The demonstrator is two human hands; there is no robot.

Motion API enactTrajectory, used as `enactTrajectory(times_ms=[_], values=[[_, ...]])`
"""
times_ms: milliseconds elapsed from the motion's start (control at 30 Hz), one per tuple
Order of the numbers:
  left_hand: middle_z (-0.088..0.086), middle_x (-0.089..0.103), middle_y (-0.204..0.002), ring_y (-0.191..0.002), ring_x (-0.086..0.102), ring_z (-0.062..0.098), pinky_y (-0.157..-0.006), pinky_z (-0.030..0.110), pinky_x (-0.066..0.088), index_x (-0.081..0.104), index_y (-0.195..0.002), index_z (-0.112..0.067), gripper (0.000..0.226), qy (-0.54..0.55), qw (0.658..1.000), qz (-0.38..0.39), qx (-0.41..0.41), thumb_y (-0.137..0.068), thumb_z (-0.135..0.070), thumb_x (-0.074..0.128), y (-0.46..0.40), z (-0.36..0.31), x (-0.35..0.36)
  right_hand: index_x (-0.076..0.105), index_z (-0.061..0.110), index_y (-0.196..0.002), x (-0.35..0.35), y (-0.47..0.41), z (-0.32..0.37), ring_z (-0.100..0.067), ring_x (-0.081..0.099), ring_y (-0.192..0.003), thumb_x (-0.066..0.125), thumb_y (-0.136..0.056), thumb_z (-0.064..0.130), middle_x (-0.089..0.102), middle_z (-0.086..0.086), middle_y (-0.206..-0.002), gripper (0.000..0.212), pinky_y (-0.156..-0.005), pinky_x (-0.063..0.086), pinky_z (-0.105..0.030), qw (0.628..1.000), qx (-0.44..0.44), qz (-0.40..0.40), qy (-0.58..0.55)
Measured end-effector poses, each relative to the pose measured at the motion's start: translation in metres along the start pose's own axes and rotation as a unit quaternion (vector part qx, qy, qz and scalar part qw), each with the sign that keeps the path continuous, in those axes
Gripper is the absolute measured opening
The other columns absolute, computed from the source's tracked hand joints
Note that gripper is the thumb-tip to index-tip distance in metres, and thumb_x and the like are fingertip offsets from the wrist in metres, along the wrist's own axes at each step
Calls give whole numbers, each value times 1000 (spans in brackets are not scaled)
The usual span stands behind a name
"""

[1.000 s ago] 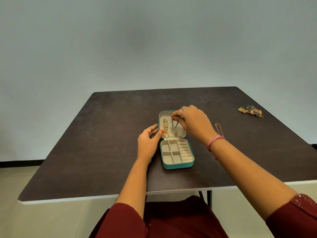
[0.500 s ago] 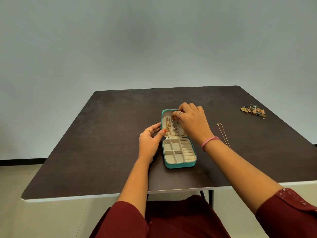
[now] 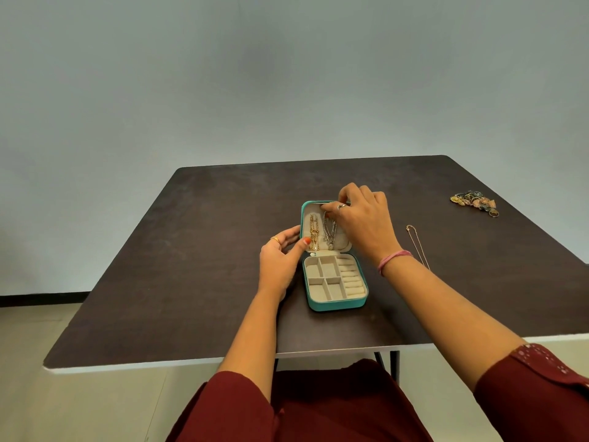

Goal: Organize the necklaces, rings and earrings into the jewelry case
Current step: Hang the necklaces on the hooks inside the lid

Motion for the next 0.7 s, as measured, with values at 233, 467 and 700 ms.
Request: enactTrajectory(times_ms=[233,467,700], values=[[-7,69,-105,-97,65,-3,-79,14,53,62,-120,-12,34,7,1000,8,-4,-87,-10,68,-1,2,0,70,19,-90,1,-11,-5,-24,58,-75,80,-72,25,61,-4,-89,21,-64,43,-38,996,28,-37,-74],[2,70,-110,-102,67,8,-88,26,55,62,-119,-11,34,29,999,13,-14,-86,-7,68,-2,4,-1,61,21,-91,0,-27,-15,-18,56,-92,71,-82,28,58,1,-98,15,-78,51,-39,974,95,69,-194],[2,70,-110,-103,66,10,-90,30,55,62,-119,-11,34,30,999,17,-19,-86,-7,68,-2,4,-1,54,22,-91,1,-36,-18,-13,63,-86,79,-76,20,62,5,-90,29,-81,55,-33,916,185,147,-325]])
Point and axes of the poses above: each hand's wrist, its own y-axis away from the middle knuckle, its own x-axis out of the palm, z = x × y, the point moved 2 cm from there along -y, towards the middle knuckle
